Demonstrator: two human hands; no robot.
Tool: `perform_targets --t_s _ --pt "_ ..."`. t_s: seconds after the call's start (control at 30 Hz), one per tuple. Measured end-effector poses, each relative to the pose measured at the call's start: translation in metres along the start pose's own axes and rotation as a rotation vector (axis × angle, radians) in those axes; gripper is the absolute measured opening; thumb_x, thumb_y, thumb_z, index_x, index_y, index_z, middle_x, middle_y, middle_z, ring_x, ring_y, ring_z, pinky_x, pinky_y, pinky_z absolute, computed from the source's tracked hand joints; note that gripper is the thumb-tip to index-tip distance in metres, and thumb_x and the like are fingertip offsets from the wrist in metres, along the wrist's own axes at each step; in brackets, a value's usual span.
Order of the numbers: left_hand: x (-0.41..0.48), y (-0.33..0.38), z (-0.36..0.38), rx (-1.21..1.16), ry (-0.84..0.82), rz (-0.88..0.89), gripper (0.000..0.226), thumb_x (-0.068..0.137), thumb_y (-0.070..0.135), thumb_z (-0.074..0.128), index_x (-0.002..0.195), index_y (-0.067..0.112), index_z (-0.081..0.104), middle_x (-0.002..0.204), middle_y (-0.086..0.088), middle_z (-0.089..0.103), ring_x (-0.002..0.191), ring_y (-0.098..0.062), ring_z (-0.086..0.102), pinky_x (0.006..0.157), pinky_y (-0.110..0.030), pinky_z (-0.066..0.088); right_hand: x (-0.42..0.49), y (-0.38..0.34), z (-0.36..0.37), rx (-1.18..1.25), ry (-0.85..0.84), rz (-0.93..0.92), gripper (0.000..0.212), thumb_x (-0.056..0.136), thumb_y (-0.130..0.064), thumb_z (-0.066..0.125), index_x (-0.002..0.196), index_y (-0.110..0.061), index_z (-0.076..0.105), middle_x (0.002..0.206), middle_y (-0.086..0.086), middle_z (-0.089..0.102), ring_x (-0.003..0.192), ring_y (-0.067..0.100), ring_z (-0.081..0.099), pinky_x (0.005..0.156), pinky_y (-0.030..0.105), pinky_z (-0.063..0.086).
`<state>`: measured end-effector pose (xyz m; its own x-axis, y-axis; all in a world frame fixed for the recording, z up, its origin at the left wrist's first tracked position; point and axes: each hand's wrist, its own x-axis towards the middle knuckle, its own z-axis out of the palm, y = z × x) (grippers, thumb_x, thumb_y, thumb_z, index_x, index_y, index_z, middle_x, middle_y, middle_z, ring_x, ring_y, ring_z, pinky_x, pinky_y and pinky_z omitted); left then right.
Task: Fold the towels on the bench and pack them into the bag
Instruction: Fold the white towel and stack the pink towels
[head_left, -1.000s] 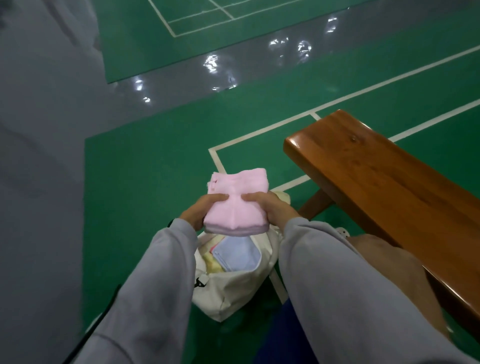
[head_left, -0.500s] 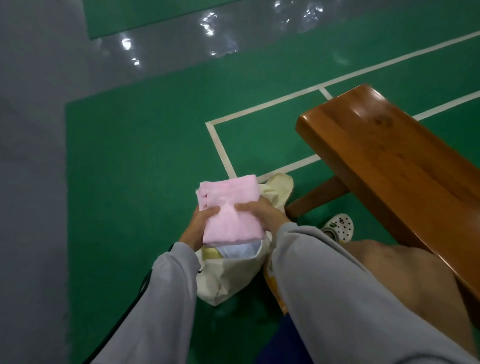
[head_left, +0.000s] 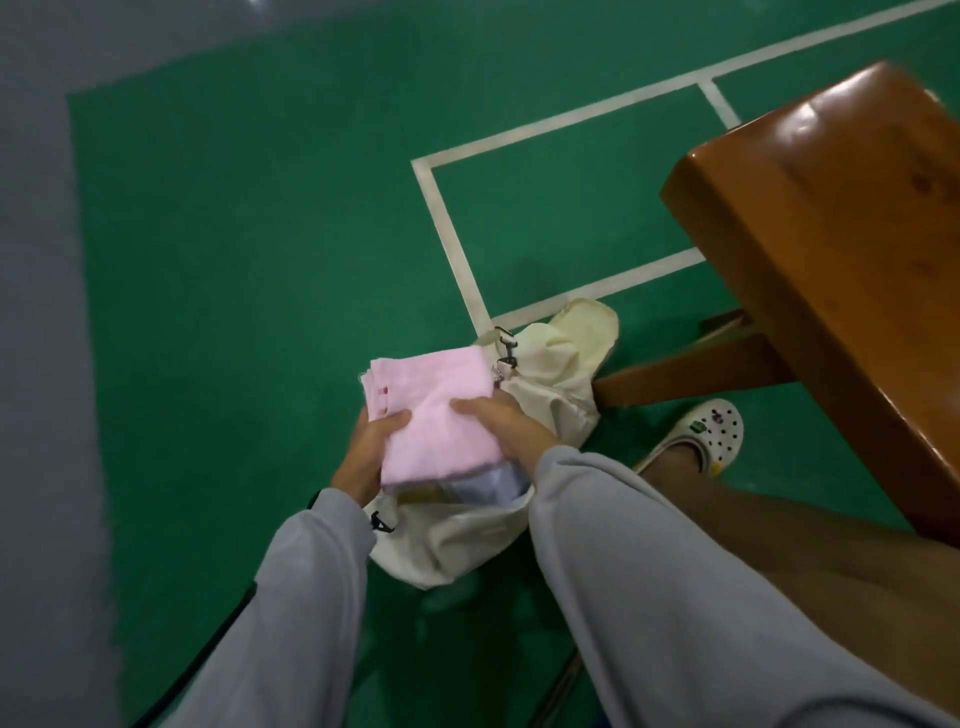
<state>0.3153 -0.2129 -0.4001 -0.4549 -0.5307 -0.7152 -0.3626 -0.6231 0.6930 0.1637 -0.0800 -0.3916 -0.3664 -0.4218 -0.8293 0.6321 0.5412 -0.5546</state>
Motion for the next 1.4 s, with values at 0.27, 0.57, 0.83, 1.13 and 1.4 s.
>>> perform_targets --t_s 0.27,0.57,0.83,1.13,1.4 --pt "0.016 -0.031 0.0 0.071 0.074 -0.11 0.069 0.071 0.016 0.079 0.136 0.026 0.058 0.126 -0.009 0.071 0.111 -0.032 0.069 0.092 -0.049 0.058 0.034 0.04 -0.022 0.022 -0.114 0.105 0.039 0.083 -0.032 0.08 0.117 -0.02 0.064 0.115 0.002 0.071 0.106 0.017 0.066 0.084 0.023 0.052" --pt "0.018 -0.02 0.027 0.082 0.121 -0.13 0.038 0.086 0.004 0.071 0.114 0.024 0.058 0.111 -0.005 0.07 0.104 -0.028 0.068 0.093 -0.046 0.055 0.056 0.038 -0.04 -0.967 0.312 -0.199 0.06 0.099 -0.017 0.044 0.155 -0.009 0.026 0.159 0.02 0.032 0.146 0.037 0.033 0.12 0.043 0.027" --pt "0.023 -0.013 0.031 0.159 0.079 -0.265 0.065 0.061 0.028 0.083 0.124 0.028 0.066 0.114 -0.005 0.075 0.103 -0.032 0.071 0.089 -0.047 0.059 0.041 0.042 -0.041 -1.36 0.483 -0.446 0.072 0.106 -0.02 0.042 0.161 -0.008 -0.003 0.156 0.026 0.031 0.136 0.036 0.048 0.107 0.044 0.047" --pt "0.006 0.011 0.053 0.322 -0.225 -0.676 0.022 0.082 0.027 0.066 0.086 0.006 0.073 0.086 -0.019 0.072 0.076 -0.033 0.072 0.074 -0.036 0.055 0.044 0.008 -0.05 -1.164 0.487 -0.189 0.051 0.11 -0.036 0.028 0.159 -0.024 0.027 0.142 0.014 0.055 0.127 0.032 0.055 0.097 0.033 0.043" --pt "-0.012 0.005 0.064 0.276 -0.323 -0.78 0.043 0.086 0.027 0.067 0.117 -0.002 0.069 0.109 -0.029 0.071 0.091 -0.039 0.073 0.075 -0.039 0.059 0.037 -0.028 -0.073 -1.802 0.448 -0.184 0.034 0.101 -0.018 0.054 0.135 -0.016 0.057 0.1 0.001 0.069 0.09 0.018 0.07 0.068 0.031 0.055"
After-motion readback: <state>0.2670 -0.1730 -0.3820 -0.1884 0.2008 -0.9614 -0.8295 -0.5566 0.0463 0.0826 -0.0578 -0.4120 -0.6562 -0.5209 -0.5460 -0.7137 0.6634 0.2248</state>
